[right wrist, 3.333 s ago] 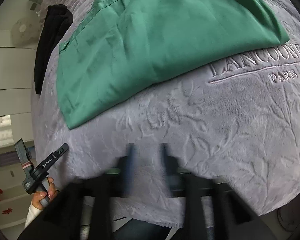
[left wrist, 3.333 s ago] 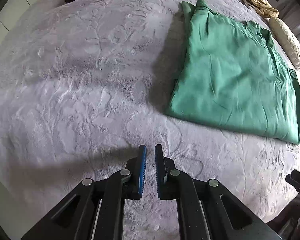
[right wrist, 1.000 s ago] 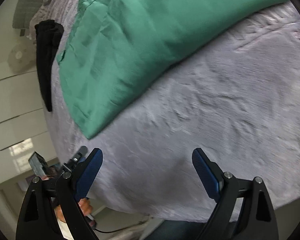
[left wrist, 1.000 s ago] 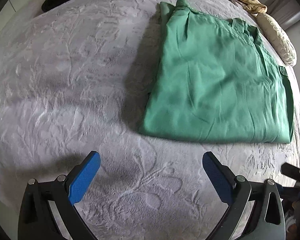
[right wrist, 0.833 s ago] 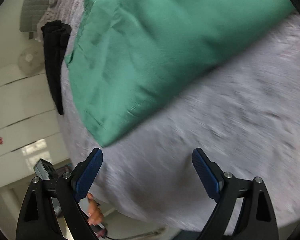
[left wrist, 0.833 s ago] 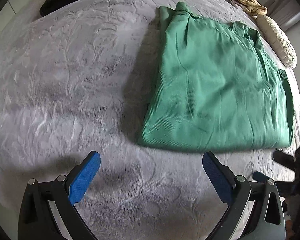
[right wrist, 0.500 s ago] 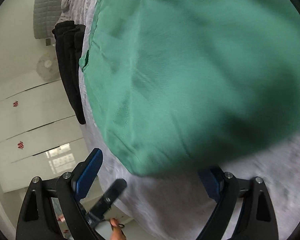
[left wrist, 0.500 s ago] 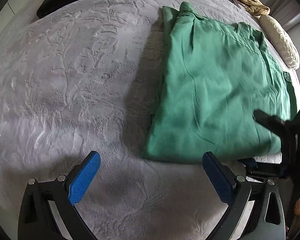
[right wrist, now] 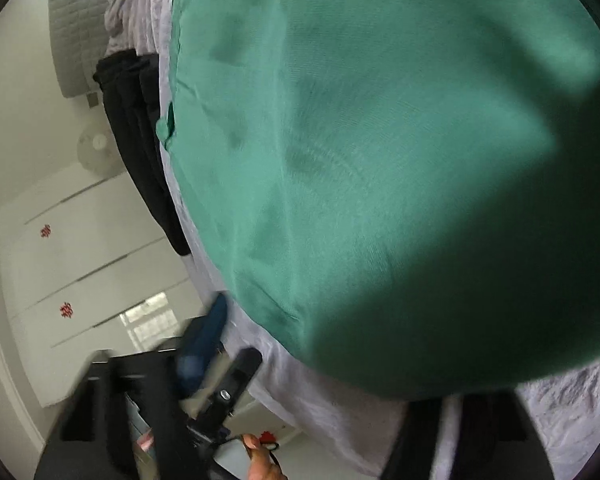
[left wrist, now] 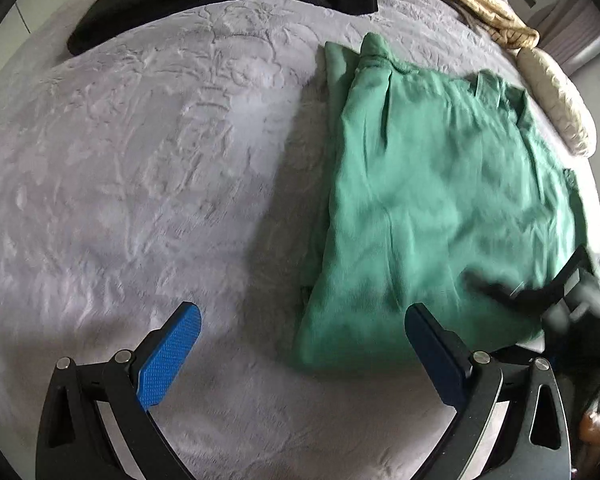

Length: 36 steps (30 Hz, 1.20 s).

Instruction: Fold large clothes

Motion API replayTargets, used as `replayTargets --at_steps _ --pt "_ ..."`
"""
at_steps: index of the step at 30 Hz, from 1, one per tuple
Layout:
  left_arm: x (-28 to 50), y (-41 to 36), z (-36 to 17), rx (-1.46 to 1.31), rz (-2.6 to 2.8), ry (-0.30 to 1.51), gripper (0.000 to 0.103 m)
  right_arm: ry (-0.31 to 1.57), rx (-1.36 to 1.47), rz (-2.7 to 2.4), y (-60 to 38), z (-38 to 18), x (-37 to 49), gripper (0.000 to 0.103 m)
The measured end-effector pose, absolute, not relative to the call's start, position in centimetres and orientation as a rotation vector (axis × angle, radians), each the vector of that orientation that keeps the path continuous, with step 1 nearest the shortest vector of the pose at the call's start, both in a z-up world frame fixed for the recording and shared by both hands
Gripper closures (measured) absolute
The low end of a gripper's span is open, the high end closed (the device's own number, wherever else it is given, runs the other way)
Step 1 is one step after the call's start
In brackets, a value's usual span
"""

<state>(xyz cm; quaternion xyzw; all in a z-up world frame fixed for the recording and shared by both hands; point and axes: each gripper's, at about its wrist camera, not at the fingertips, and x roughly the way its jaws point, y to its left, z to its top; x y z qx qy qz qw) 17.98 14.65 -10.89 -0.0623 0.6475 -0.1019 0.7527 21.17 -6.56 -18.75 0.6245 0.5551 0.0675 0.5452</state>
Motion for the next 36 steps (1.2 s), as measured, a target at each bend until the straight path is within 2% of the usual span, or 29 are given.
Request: replayTargets --at_steps 1,9,13,16,17,18,19,20,23,27,30,33,36 --pt "18.5 14.9 -10.9 -0.171 -0.237 1.414 0.001 1.321 1.468 0.161 -6.6 -18.6 21.3 0.093" --pt "24.0 15.5 -12.5 -0.536 -0.504 1.444 0.001 1.198 1.457 0.322 -7.9 -14.2 22.5 0.093" --pt "26.2 13.3 -15.3 -0.719 -0.643 1.529 0.001 1.202 1.425 0.350 -8.2 -13.5 22.6 0.093" --pt "26.7 11.2 -16.3 -0.721 -0.640 1.560 0.001 1.254 1.365 0.362 -7.6 -13.6 21.8 0.093" --pt "26.7 10.2 -16.5 -0.679 -0.615 1.573 0.006 1.275 1.346 0.357 -7.5 -13.6 22.1 0.093" --pt "26.5 9.4 -16.5 -0.642 -0.591 1.576 0.017 1.321 1.308 0.347 -7.3 -13.4 21.9 0.090" --pt "26.3 8.7 -16.5 -0.570 -0.558 1.578 0.051 1.360 1.275 0.345 -7.2 -13.1 21.8 0.089" --pt "26.3 7.9 -16.7 -0.491 -0.540 1.586 0.069 1.405 1.202 0.361 -7.4 -12.4 21.4 0.089" --pt "25.9 7.4 -16.5 -0.445 -0.527 1.558 0.073 1.408 1.016 0.410 -8.8 -10.0 20.4 0.089" --pt "24.9 6.3 -14.8 -0.361 -0.517 1.456 0.080 1.301 0.751 0.247 -13.8 -7.4 20.5 0.089" --pt "24.4 5.3 -13.0 -0.302 -0.515 1.374 0.084 1.284 0.674 0.175 -16.5 -9.8 21.9 0.090" --pt "24.3 4.4 -10.7 -0.301 -0.533 1.302 0.086 1.383 0.644 0.181 -16.4 -14.6 22.2 0.095" --pt "23.8 1.8 -7.3 -0.276 -0.571 1.233 0.088 1.333 0.687 0.208 -16.7 -16.4 21.4 0.097"
